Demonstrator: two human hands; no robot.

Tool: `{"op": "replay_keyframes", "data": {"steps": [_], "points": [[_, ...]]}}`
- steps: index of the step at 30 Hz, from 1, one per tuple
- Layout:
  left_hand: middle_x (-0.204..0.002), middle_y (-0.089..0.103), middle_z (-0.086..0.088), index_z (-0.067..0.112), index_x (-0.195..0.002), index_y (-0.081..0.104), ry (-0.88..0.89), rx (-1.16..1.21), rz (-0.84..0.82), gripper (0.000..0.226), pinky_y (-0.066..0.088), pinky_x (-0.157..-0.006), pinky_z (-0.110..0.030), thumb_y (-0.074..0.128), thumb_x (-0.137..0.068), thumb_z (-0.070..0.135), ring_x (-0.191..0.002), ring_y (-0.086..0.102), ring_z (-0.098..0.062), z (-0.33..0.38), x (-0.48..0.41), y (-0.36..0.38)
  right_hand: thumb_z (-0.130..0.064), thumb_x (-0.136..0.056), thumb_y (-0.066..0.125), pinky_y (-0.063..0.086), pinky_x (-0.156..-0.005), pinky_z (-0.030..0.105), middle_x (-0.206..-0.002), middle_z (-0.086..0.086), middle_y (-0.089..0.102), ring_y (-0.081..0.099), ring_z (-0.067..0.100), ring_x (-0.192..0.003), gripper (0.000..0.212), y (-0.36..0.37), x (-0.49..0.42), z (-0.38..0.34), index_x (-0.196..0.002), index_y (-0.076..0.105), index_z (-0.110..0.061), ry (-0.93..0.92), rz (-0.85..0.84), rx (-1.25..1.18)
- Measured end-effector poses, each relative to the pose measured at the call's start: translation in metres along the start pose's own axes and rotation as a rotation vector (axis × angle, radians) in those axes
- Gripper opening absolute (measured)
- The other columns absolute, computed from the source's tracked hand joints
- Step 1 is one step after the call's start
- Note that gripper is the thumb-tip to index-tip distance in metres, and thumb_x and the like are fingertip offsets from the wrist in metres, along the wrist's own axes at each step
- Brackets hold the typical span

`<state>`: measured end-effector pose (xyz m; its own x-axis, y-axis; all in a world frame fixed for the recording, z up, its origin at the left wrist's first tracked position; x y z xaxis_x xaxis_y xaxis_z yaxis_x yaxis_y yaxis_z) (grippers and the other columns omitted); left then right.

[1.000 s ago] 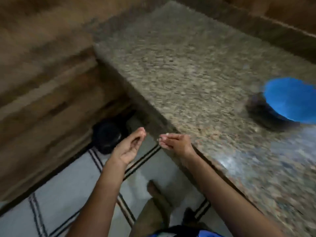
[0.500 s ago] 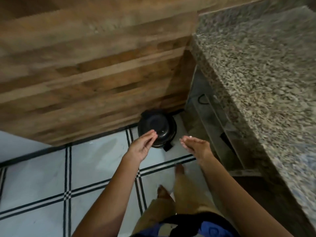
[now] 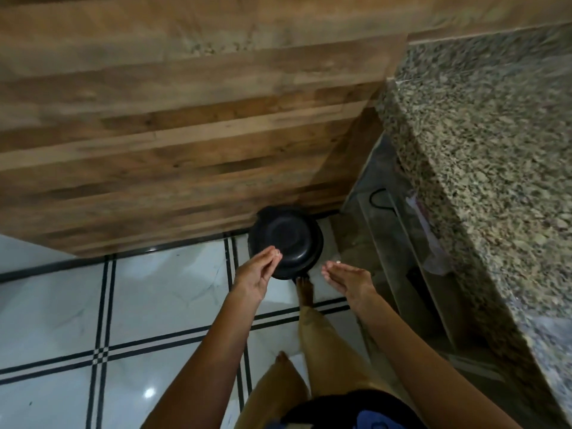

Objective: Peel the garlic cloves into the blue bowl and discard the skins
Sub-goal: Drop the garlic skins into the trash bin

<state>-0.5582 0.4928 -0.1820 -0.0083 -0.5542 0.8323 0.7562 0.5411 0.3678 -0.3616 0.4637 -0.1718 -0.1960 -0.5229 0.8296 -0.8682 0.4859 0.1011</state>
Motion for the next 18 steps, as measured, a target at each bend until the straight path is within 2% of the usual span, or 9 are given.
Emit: {"op": "replay_keyframes", "data": {"steps": [1, 4, 6, 8, 10, 13, 15, 16, 18], "points": [[-0.098, 0.068, -0.018, -0.008, -0.109, 0.059, 0.017, -0.002, 0.011, 0.024, 0.057, -0.075, -0.022, 0.060, -0.085, -0.006, -0.085, 0.069, -0.019, -0.002, -0.007, -0.003, 0.005, -0.092, 0.047, 0.054, -0.070, 0.023, -0.128, 0.027, 0.052, 0.055, 0.034, -0.116, 0.030, 0.002, -0.006, 0.004, -0.121, 0.048, 0.013, 0.023, -0.012, -0.024], [-0.108, 0.067, -0.012, -0.004, -0.118, 0.058, 0.013, -0.064, 0.004, 0.029, 0.054, -0.074, -0.014, 0.058, -0.089, -0.001, -0.090, 0.068, -0.007, -0.026, -0.046, -0.011, -0.005, -0.093, 0.051, 0.055, -0.063, 0.017, -0.116, 0.024, 0.060, 0.062, 0.025, -0.097, 0.033, 0.005, -0.048, 0.028, -0.121, 0.050, 0.013, 0.109, -0.031, -0.029], [-0.106, 0.067, -0.008, -0.003, -0.128, 0.051, -0.020, -0.153, -0.028, 0.034, 0.052, -0.074, -0.011, 0.049, -0.095, 0.001, -0.091, 0.066, -0.004, -0.052, -0.081, -0.016, -0.003, -0.094, 0.049, 0.055, -0.061, 0.017, -0.124, 0.026, 0.055, 0.058, 0.029, -0.105, 0.036, 0.006, -0.090, 0.054, -0.123, 0.047, 0.016, 0.158, -0.019, -0.125], [-0.091, 0.069, -0.008, -0.008, -0.132, 0.043, 0.030, -0.362, 0.044, 0.036, 0.055, -0.068, -0.015, 0.040, -0.096, -0.004, -0.082, 0.068, -0.012, -0.068, -0.132, -0.033, 0.000, -0.094, 0.047, 0.053, -0.074, 0.021, -0.131, 0.026, 0.050, 0.053, 0.033, -0.115, 0.032, 0.009, -0.143, 0.082, -0.122, 0.048, 0.016, 0.210, 0.008, -0.207], [-0.088, 0.072, -0.011, -0.009, -0.135, 0.039, 0.098, -0.482, 0.116, 0.038, 0.054, -0.068, -0.015, 0.036, -0.098, -0.002, -0.079, 0.070, -0.014, -0.072, -0.183, -0.044, 0.001, -0.093, 0.048, 0.053, -0.078, 0.026, -0.132, 0.028, 0.048, 0.055, 0.035, -0.112, 0.028, 0.023, -0.201, 0.098, -0.118, 0.051, 0.014, 0.229, 0.005, -0.206], [-0.128, 0.056, -0.018, -0.006, -0.135, 0.040, 0.138, -0.621, 0.224, 0.038, 0.049, -0.077, -0.015, 0.036, -0.098, -0.002, -0.098, 0.062, -0.015, -0.065, -0.261, -0.048, -0.002, -0.096, 0.044, 0.049, -0.089, 0.032, -0.132, 0.027, 0.049, 0.051, 0.037, -0.118, 0.034, 0.050, -0.274, 0.097, -0.127, 0.044, 0.012, 0.188, -0.007, 0.031], [-0.122, 0.059, -0.017, -0.004, -0.129, 0.050, 0.224, -0.757, 0.281, 0.035, 0.049, -0.079, -0.022, 0.043, -0.094, -0.006, -0.109, 0.060, -0.024, -0.057, -0.301, -0.048, -0.005, -0.098, 0.037, 0.047, -0.092, 0.040, -0.112, 0.025, 0.059, 0.058, 0.035, -0.092, 0.023, 0.064, -0.315, 0.096, -0.108, 0.056, 0.004, 0.123, -0.018, 0.217], [-0.116, 0.062, -0.016, -0.003, -0.122, 0.057, 0.261, -0.842, 0.352, 0.032, 0.048, -0.082, -0.025, 0.049, -0.092, -0.006, -0.111, 0.059, -0.027, -0.051, -0.311, -0.048, -0.005, -0.097, 0.036, 0.050, -0.084, 0.043, -0.095, 0.021, 0.060, 0.057, 0.030, -0.075, 0.023, 0.069, -0.329, 0.095, -0.088, 0.057, -0.004, 0.103, -0.026, 0.299], [-0.110, 0.067, -0.015, 0.000, -0.108, 0.067, 0.411, -0.956, 0.466, 0.024, 0.044, -0.082, -0.022, 0.056, -0.088, -0.005, -0.104, 0.061, -0.024, -0.034, -0.322, -0.044, -0.003, -0.091, 0.049, 0.053, -0.071, 0.042, -0.085, 0.018, 0.062, 0.059, 0.030, -0.068, 0.028, 0.070, -0.357, 0.091, -0.065, 0.054, -0.014, -0.027, -0.004, 0.529]]}}
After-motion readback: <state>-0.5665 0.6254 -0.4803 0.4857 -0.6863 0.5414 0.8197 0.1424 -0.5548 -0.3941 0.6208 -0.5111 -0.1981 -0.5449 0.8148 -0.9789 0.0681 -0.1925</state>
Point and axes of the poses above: each hand's wrist, its own x-axis away from the middle knuckle, its own y-axis out of the palm, z = x × y, the point moved 10 cm from there along -x, towards the middle knuckle
